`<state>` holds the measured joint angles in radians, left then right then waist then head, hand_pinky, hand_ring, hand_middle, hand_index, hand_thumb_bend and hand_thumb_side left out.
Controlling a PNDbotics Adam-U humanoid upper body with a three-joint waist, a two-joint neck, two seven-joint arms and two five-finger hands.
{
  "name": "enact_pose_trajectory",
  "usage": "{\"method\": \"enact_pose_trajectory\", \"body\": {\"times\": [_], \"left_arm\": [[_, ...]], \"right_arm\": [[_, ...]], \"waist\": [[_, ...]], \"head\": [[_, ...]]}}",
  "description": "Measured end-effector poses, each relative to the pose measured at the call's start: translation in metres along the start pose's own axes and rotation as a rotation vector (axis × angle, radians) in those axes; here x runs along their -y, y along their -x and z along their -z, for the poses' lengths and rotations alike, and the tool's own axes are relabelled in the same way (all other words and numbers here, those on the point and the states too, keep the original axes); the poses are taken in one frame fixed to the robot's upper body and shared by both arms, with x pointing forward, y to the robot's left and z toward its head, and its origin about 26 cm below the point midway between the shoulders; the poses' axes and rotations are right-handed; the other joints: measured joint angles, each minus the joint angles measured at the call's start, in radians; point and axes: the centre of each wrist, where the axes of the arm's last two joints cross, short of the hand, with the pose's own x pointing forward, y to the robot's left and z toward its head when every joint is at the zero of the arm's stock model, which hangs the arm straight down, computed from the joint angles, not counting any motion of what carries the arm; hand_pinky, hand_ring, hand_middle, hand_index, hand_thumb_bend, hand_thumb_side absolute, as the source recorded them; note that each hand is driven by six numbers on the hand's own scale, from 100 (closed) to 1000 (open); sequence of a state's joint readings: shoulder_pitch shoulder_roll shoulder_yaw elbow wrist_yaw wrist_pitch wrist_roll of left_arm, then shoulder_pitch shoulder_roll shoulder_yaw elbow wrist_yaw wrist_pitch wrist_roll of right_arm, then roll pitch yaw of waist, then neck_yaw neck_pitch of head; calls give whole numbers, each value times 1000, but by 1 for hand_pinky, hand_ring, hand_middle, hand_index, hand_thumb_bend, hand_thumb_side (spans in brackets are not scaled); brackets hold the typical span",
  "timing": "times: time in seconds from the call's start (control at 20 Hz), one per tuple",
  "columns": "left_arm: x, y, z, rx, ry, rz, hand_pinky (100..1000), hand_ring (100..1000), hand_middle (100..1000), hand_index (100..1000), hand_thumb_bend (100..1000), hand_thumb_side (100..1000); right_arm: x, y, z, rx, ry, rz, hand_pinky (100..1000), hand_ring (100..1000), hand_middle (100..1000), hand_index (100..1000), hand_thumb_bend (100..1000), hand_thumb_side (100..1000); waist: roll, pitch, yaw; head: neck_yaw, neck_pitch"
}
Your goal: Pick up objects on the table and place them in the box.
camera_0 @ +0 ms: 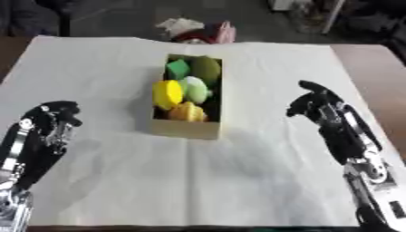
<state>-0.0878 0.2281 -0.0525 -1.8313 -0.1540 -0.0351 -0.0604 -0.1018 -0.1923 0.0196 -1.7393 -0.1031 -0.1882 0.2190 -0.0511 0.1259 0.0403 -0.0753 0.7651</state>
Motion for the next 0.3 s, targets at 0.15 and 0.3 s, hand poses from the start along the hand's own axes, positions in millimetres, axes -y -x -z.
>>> {"method": "enact_pose_trajectory", "body": {"times": [0.15,0.3], "left_arm": [[0,0,0,-1,-1,-3,747,580,615,722,100,583],[1,0,0,0,3,-6,747,579,613,720,100,584]], "right_arm": [[-1,1,-1,-5,3,-6,737,583,569,875,100,723],[-2,1,-2,-8,0,-10,737,583,569,875,100,722]], "waist": [[1,0,-2],[4,0,-3]], "head": [[4,0],[4,0]]}}
